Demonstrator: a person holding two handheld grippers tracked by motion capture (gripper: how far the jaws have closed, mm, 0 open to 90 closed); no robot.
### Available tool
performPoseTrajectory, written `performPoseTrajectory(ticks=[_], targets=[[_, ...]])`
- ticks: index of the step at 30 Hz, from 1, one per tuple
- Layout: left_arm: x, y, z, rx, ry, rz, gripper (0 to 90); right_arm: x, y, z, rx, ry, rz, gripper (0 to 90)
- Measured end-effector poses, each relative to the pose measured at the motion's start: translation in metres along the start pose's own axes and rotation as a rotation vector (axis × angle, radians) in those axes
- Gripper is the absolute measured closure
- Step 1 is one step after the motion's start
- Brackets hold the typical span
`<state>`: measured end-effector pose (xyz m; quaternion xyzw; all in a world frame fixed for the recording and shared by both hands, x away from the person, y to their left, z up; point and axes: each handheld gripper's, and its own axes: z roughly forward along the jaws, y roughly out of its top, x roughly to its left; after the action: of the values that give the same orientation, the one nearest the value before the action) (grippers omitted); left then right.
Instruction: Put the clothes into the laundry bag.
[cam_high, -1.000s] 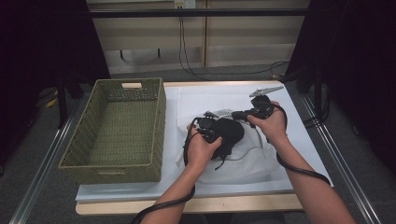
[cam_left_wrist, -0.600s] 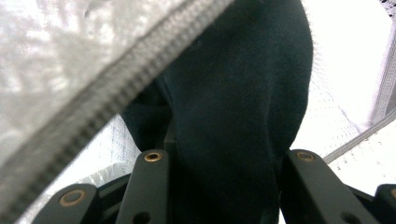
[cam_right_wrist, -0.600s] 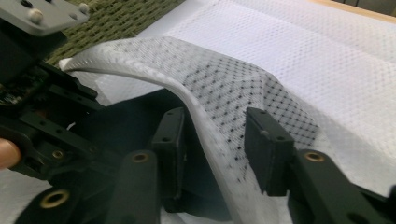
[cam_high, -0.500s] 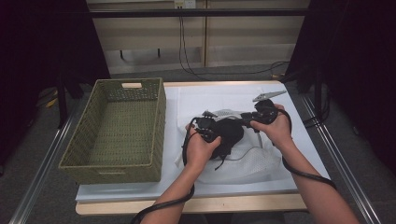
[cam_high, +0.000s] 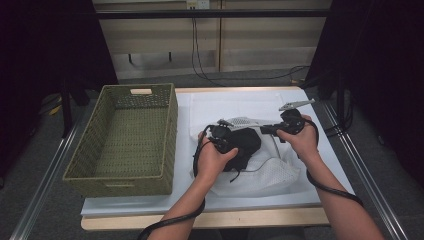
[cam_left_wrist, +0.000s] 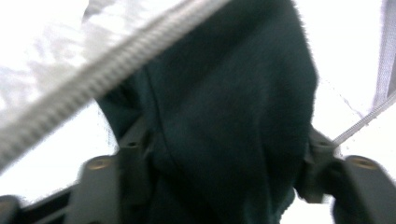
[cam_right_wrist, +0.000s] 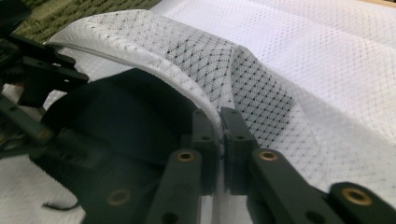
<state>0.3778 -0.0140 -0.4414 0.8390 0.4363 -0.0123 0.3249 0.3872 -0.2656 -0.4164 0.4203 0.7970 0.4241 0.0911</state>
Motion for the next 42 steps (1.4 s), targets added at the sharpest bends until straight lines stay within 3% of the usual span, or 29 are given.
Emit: performPoseTrajectory(ticks=[3,8,11,17,21,23,24,26,28,31,33,34,42], targets=[[-0.003,-0.001,-0.004,-0.004,0.027,0.044,19.0,0.001,0.002,0.006,0.012,0.02,0.01,90.0],[-0.005,-0.005,-0.006,0.013,0.051,0.066,11.3,0.003,0.007,0.007,-0.001,0.018,0.012,90.0],[-0.006,-0.008,-0.004,0.037,0.062,0.095,10.7,0.001,0.009,0.008,0.001,0.019,0.014,90.0],[-0.007,-0.012,0.002,0.05,0.071,0.103,9.1,-0.004,0.011,0.015,0.004,0.014,0.017,90.0],[-0.008,-0.017,0.008,0.068,0.067,0.104,9.1,-0.005,0.012,0.018,0.006,0.039,0.037,90.0],[-0.008,-0.017,0.01,0.09,0.061,0.128,14.6,-0.006,0.013,0.017,0.002,0.042,0.032,90.0],[-0.011,-0.018,0.011,0.071,0.049,0.095,21.7,-0.006,0.013,0.017,-0.001,0.043,0.032,90.0],[-0.013,-0.017,0.011,0.103,0.056,0.113,32.6,-0.006,0.012,0.016,-0.001,0.044,0.043,90.0],[-0.015,-0.015,0.011,0.106,0.037,0.084,49.3,-0.005,0.012,0.016,0.004,0.051,0.045,90.0],[-0.017,-0.013,0.01,0.123,0.031,0.056,62.4,-0.005,0.011,0.016,0.0,0.054,0.044,90.0],[-0.018,-0.013,0.01,0.118,0.026,0.05,65.8,-0.005,0.011,0.015,0.002,0.054,0.05,90.0],[-0.017,-0.012,0.008,0.111,0.0,0.048,67.3,-0.004,0.01,0.015,0.001,0.057,0.049,90.0],[-0.016,-0.003,-0.003,0.031,0.0,0.001,68.4,-0.004,0.011,0.012,-0.009,0.061,0.05,90.0]])
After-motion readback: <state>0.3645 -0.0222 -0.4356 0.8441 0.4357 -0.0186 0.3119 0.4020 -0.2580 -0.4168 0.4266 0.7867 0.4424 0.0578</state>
